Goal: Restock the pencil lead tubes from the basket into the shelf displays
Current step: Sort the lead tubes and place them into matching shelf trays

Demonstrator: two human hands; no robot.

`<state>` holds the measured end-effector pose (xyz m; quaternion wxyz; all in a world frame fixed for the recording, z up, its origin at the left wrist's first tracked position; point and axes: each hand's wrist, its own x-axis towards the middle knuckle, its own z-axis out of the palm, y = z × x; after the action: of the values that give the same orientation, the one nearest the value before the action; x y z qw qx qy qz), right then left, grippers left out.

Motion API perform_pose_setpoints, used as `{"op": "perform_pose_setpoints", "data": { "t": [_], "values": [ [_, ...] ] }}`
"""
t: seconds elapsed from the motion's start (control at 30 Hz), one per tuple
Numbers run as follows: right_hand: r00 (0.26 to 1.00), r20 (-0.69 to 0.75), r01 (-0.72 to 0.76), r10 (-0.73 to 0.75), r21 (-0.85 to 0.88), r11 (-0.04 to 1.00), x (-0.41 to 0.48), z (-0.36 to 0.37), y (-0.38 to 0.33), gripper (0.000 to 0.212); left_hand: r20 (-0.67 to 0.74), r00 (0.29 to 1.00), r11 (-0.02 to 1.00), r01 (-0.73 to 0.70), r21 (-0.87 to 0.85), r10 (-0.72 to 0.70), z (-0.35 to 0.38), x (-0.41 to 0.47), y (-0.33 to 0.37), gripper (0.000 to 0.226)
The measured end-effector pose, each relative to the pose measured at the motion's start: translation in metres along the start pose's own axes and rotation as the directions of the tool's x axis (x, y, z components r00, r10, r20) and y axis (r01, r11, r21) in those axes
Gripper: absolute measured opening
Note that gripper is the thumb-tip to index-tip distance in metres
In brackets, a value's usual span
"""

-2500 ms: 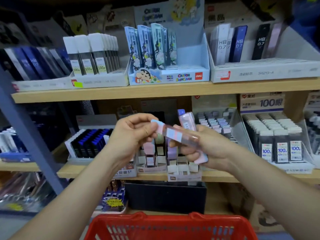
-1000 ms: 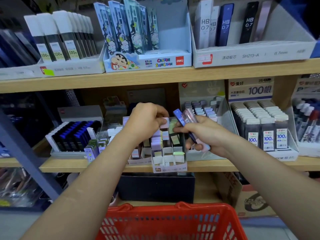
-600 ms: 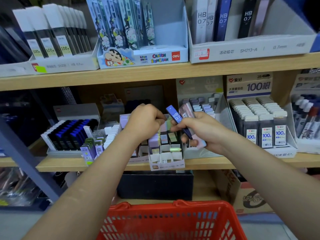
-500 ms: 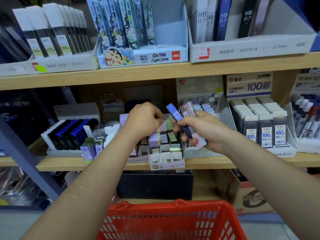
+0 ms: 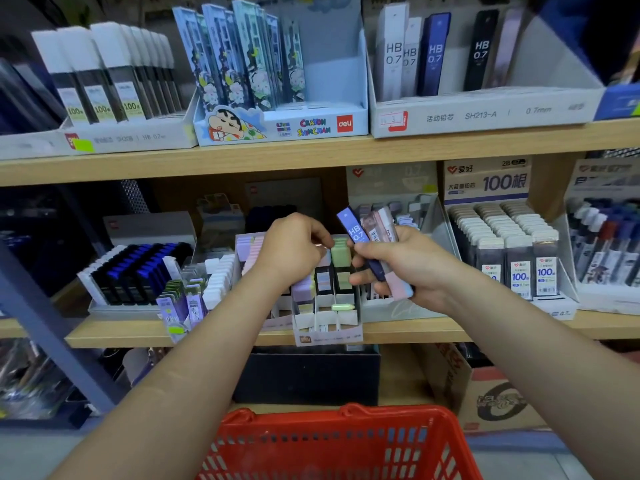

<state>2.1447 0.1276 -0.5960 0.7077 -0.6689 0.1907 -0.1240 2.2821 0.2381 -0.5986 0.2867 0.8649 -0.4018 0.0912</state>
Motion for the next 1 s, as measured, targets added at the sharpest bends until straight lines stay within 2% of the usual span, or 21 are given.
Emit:
{"op": "perform_pose_setpoints", "data": {
  "t": [0.13, 0.2, 0.23, 0.3, 0.37, 0.4, 0.53, 0.7, 0.8, 0.9, 1.0],
  "values": [
    [0.998, 0.060, -0.008, 0.005, 0.056, 0.998, -0.002, 0.000, 0.000, 0.019, 0.026, 1.000, 0.999, 0.020, -0.044, -0.018, -0.005, -0.001, -0.001, 0.019],
    [0.997, 0.079, -0.020, 0.015, 0.063, 0.998, -0.002, -0.001, 0.001, 0.014, 0.020, 0.998, 0.978, 0.055, -0.203, -0.052, -0.012, -0.003, 0.000, 0.021],
    [0.996, 0.088, -0.031, 0.025, 0.075, 0.997, -0.003, -0.002, 0.001, 0.014, 0.025, 0.997, 0.931, 0.073, -0.358, -0.069, -0.016, -0.004, 0.001, 0.024],
    [0.992, 0.121, -0.058, 0.045, 0.106, 0.993, -0.004, -0.002, 0.000, 0.021, 0.102, 0.991, 0.734, 0.133, -0.666, -0.087, -0.028, -0.011, 0.005, 0.027],
    [0.983, 0.177, -0.074, 0.055, 0.100, 0.992, -0.006, -0.002, -0.001, 0.027, 0.230, 0.973, 0.554, 0.211, -0.805, -0.037, -0.040, -0.020, 0.008, 0.025],
    [0.977, 0.205, -0.075, 0.056, 0.084, 0.994, -0.007, -0.002, -0.001, 0.027, 0.273, 0.962, 0.534, 0.233, -0.813, -0.003, -0.045, -0.025, 0.010, 0.024],
    [0.946, 0.315, -0.085, 0.075, 0.016, 0.996, -0.010, 0.003, -0.003, 0.023, 0.252, 0.968, 0.642, 0.193, -0.742, 0.000, -0.053, -0.039, 0.008, 0.021],
    [0.859, 0.494, -0.090, 0.134, -0.112, 0.990, -0.020, 0.004, -0.021, 0.027, 0.218, 0.976, 0.636, 0.183, -0.750, -0.025, -0.072, -0.051, 0.004, 0.016],
    [0.817, 0.566, 0.049, 0.111, -0.260, 0.964, -0.028, 0.002, -0.042, 0.030, 0.168, 0.986, 0.593, 0.124, -0.795, 0.020, -0.089, -0.058, 0.009, 0.018],
    [0.788, 0.614, 0.191, 0.044, -0.313, 0.931, -0.039, 0.000, -0.067, 0.040, 0.056, 0.998, 0.512, 0.032, -0.858, 0.032, -0.104, -0.061, 0.022, 0.020],
    [0.834, 0.542, 0.314, -0.100, -0.318, 0.895, -0.054, -0.003, -0.095, 0.047, -0.097, 0.995, 0.460, -0.101, -0.882, 0.034, -0.119, -0.058, 0.049, 0.022]
  ]
}}
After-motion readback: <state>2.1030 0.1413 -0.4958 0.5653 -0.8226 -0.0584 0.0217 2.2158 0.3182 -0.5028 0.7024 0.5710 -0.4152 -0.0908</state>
